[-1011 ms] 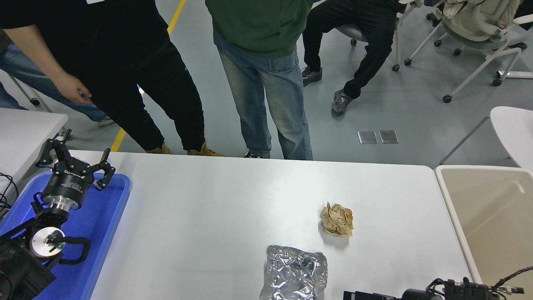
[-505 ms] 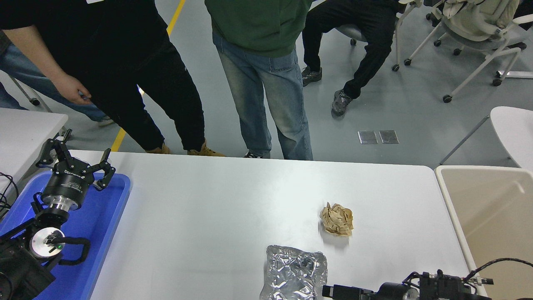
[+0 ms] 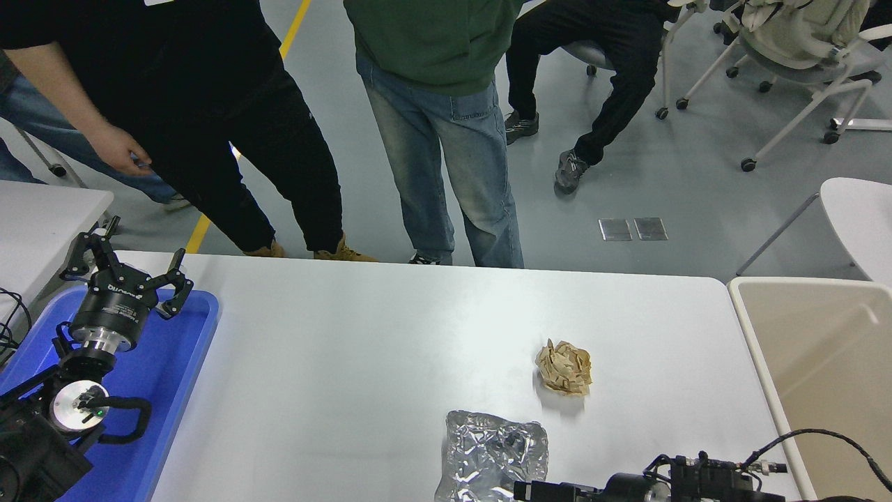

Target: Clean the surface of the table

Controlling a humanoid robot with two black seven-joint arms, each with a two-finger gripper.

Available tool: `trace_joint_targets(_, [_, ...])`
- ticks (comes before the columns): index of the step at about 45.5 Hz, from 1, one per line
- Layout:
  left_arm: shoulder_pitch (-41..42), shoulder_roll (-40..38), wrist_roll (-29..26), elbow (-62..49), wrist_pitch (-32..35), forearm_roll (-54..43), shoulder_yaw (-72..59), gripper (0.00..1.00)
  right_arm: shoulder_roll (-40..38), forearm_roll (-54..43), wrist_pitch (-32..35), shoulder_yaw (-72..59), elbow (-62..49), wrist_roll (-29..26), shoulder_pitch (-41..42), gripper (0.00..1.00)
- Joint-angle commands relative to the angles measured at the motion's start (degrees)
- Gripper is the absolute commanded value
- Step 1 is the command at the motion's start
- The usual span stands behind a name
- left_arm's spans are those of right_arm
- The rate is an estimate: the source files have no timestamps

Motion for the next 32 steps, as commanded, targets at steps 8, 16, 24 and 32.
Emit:
trace_joint_targets(8, [0.0, 0.0, 0.08, 0.03, 0.0, -0.01, 0.0, 1.0, 4.13, -3.7, -0.77, -0.01, -4.84, 0.0, -0.11, 1.0])
trace_joint_targets(16, [0.0, 0.0, 0.07, -0.05, 0.0, -0.01, 0.0, 1.0, 5.62, -3.96, -0.77, -1.41, -5.63, 0.0, -0.2, 1.0])
trace_joint_targets(24, [0.0, 0.0, 0.07, -0.05, 0.0, -0.01, 0.0, 1.0, 7.73, -4.22, -1.39, -2.03, -7.48, -0.18, -0.2, 0.98])
trace_joint_targets(32, [0.0, 0.0, -0.01, 0.03, 0.0, -0.01, 0.0, 1.0, 7.91, -5.01, -1.39, -2.03, -7.65, -1.49, 0.42, 0.82])
